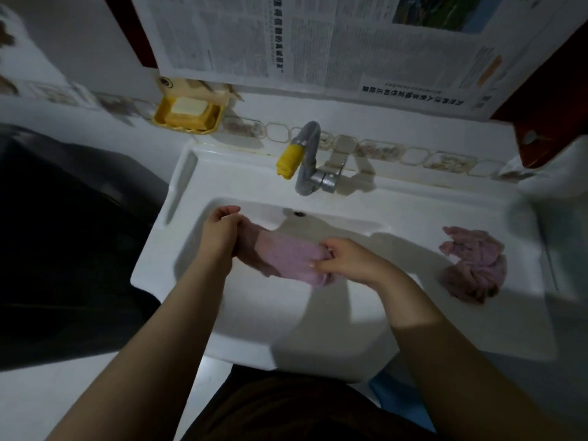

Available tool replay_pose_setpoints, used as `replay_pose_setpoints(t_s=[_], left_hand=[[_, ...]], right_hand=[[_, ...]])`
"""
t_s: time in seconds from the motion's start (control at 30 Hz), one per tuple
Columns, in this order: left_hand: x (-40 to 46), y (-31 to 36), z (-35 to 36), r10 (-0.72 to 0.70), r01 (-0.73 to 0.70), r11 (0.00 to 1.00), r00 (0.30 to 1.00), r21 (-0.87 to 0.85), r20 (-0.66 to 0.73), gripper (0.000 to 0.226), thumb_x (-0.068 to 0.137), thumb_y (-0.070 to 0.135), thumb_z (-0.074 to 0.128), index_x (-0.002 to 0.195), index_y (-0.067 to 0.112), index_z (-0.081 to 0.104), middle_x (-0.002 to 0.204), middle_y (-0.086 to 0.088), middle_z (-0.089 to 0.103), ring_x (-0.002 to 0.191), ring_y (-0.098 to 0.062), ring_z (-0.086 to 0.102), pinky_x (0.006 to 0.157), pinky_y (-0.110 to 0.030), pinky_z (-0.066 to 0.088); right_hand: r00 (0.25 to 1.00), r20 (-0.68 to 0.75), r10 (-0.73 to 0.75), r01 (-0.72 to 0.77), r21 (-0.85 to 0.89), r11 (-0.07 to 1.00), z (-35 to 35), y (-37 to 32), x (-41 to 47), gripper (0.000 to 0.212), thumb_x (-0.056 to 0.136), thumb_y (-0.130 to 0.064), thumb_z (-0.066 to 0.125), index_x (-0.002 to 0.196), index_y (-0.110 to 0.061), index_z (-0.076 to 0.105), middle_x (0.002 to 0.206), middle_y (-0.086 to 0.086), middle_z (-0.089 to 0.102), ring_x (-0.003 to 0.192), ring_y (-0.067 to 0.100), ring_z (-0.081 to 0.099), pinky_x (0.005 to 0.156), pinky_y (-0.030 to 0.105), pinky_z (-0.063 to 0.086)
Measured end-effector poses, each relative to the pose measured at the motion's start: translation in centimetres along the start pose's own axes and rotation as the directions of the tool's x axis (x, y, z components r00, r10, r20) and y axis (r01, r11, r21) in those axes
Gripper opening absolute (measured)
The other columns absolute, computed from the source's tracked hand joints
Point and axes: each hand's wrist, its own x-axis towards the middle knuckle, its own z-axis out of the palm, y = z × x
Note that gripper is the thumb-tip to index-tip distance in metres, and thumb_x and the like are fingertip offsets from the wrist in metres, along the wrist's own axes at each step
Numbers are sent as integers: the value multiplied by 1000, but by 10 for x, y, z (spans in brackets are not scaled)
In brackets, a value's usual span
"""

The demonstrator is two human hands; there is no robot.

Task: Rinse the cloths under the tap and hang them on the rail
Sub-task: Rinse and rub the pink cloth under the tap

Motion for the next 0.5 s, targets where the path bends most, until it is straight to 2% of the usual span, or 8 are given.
replay_pose_setpoints(t_s=[0.07, 0.13, 0.2, 0.27, 0.3, 0.37, 0.4, 0.5], left_hand=[[2, -2, -11, 57, -52, 941, 998, 335, -5, 23, 92, 9, 47, 111, 13, 60, 99, -7, 59, 91, -24, 54, 70, -29, 43], [5, -11, -26, 94, -101, 579, 994, 809, 57, 29, 95, 24, 47, 122, 15, 55, 125, -12, 45, 101, -32, 54, 83, -37, 45], [7, -20, -32, 230, -213, 242, 961, 947, 157, 33, 95, 37, 49, 122, 19, 57, 139, -12, 30, 120, -36, 44, 96, -45, 40], [4, -18, -26, 390, -437, 340, 871, 833, 298, 35, 94, 45, 49, 117, 23, 64, 148, -10, 31, 133, -33, 35, 107, -40, 31], [2, -12, -21, 381, -522, 548, 851, 653, 361, 39, 95, 49, 46, 112, 22, 67, 144, -8, 40, 134, -29, 39, 108, -35, 31], [-8, 4, -10, 140, -339, 904, 810, 260, 570, 57, 91, 64, 36, 102, 21, 71, 120, -2, 65, 116, -20, 59, 100, -30, 43], [-9, 8, -7, 56, -268, 934, 763, 236, 644, 64, 86, 71, 35, 98, 21, 73, 105, -2, 71, 102, -18, 66, 92, -31, 49], [-4, 11, -15, 24, -403, 815, 741, 417, 671, 51, 85, 60, 57, 85, 11, 72, 74, -3, 69, 67, -15, 61, 68, -30, 50]], right_hand=[[999, 34, -23, 14, 245, 969, -2, -11, 1, 18, 83, -11, 70, 91, -24, 60, 84, 2, 65, 79, 17, 61, 72, 31, 48], [992, 96, -81, 44, 339, 940, 1, -21, 5, 25, 78, -12, 69, 99, -26, 64, 97, 4, 69, 90, 17, 64, 81, 33, 49], [978, 165, -130, 71, 322, 944, 8, -31, 10, 36, 76, -10, 66, 106, -29, 62, 107, -1, 68, 98, 12, 65, 87, 28, 50], [953, 260, -153, 83, 260, 962, 16, -41, 13, 51, 81, 3, 60, 121, -28, 54, 121, -2, 61, 111, 11, 60, 96, 28, 48], [942, 294, -160, 100, 207, 973, 19, -45, 15, 60, 83, 7, 57, 131, -26, 47, 129, -2, 56, 118, 11, 55, 101, 29, 45], [929, 333, -160, 132, 106, 986, 23, -49, 19, 72, 81, 6, 59, 143, -22, 34, 137, 1, 50, 125, 13, 50, 105, 33, 43], [927, 341, -155, 127, 103, 987, 22, -49, 21, 75, 79, 2, 61, 143, -23, 33, 136, 3, 52, 124, 16, 53, 103, 35, 45], [959, 275, -60, 33, 104, 994, 11, -52, 23, 61, 77, -10, 72, 127, -27, 42, 106, 8, 68, 95, 19, 68, 87, 36, 53]])
